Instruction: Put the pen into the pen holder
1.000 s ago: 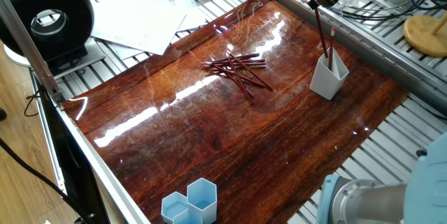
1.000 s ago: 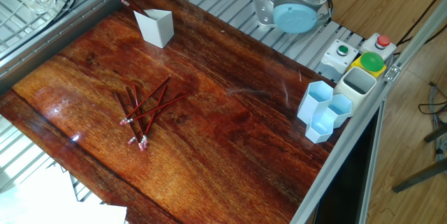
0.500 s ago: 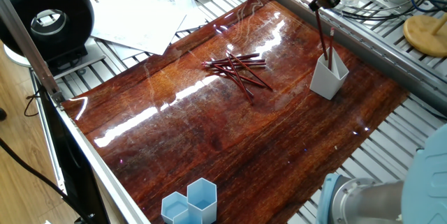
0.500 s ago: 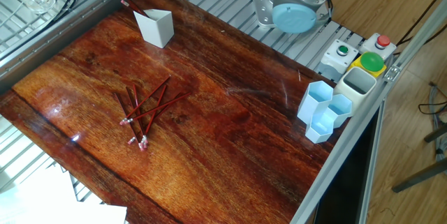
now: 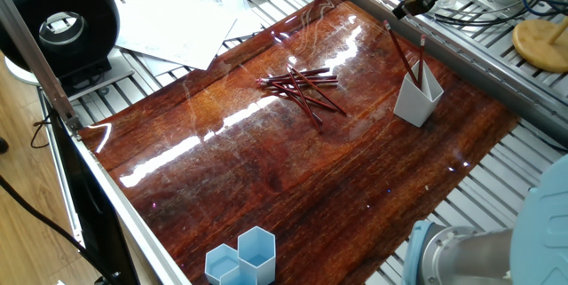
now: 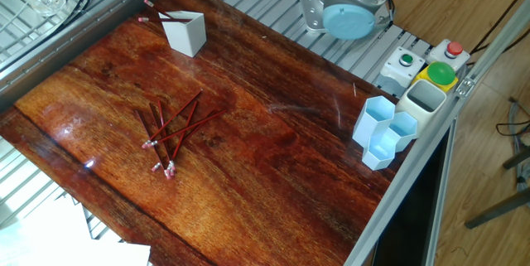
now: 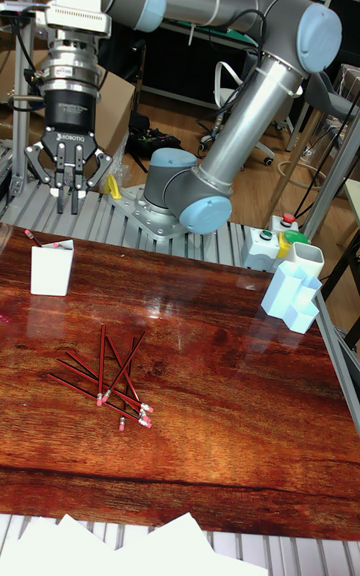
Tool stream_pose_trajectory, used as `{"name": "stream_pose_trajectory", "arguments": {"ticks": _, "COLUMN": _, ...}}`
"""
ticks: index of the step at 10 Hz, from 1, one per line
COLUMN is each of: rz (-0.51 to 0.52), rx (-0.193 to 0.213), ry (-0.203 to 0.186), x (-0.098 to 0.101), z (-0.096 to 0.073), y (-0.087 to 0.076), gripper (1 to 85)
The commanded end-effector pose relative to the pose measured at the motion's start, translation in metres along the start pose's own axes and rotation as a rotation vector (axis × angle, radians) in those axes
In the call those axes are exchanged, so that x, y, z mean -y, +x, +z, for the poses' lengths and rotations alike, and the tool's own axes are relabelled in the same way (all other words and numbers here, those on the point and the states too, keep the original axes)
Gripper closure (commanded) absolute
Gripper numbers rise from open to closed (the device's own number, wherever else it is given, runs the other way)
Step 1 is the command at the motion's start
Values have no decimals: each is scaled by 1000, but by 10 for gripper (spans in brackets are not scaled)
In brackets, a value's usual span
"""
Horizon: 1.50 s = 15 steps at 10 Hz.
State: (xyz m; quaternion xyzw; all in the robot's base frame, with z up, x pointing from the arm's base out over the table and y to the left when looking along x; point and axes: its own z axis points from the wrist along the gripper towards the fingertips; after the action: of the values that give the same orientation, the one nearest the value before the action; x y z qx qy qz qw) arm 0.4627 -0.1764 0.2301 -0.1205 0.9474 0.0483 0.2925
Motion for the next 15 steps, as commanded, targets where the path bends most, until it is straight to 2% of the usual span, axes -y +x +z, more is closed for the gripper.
{"name": "stream_pose_trajectory", "arguments": {"ticks": 1, "rz": -3, "rx": 2, "ry": 0, "x": 1, "z": -2, "y": -1, "gripper": 610}}
{"name": "stream_pose_trajectory", "arguments": {"ticks": 2, "rz": -24, "rx": 7, "ry": -5, "x": -1, "z": -3, "y": -3, "gripper": 607}}
{"name": "stream_pose_trajectory", "arguments": {"ticks": 3, "rz": -50, "rx": 1, "ry": -25, "x": -7, "z": -3, "y": -6, "gripper": 563}}
{"name": "stream_pose_trajectory", "arguments": {"ticks": 4, "rz": -60, "rx": -33, "ry": -28, "x": -8, "z": -3, "y": -4, "gripper": 553}}
{"name": "stream_pose_trajectory", "arguments": {"ticks": 5, "rz": -61, "rx": -43, "ry": -27, "x": -6, "z": 0, "y": -9, "gripper": 553}}
{"name": "stream_pose_trajectory", "arguments": {"ticks": 8, "rz": -77, "rx": -52, "ry": -49, "x": 11, "z": 21, "y": -15, "gripper": 547}}
{"name": "stream_pose_trajectory", "arguments": {"ticks": 9, "rz": -70, "rx": -71, "ry": -61, "x": 14, "z": 27, "y": -13, "gripper": 513}}
{"name": "stream_pose_trajectory", "arguments": {"ticks": 10, "rz": -69, "rx": -99, "ry": -52, "x": 21, "z": 34, "y": -9, "gripper": 507}}
{"name": "stream_pose_trajectory", "arguments": {"ticks": 12, "rz": -51, "rx": -136, "ry": -63, "x": 24, "z": 49, "y": -1, "gripper": 487}}
{"name": "stream_pose_trajectory", "arguments": {"ticks": 14, "rz": -10, "rx": -215, "ry": -63, "x": 21, "z": 49, "y": 14, "gripper": 470}}
{"name": "stream_pose_trajectory", "arguments": {"ticks": 15, "rz": 19, "rx": -249, "ry": -74, "x": 14, "z": 46, "y": 19, "gripper": 470}}
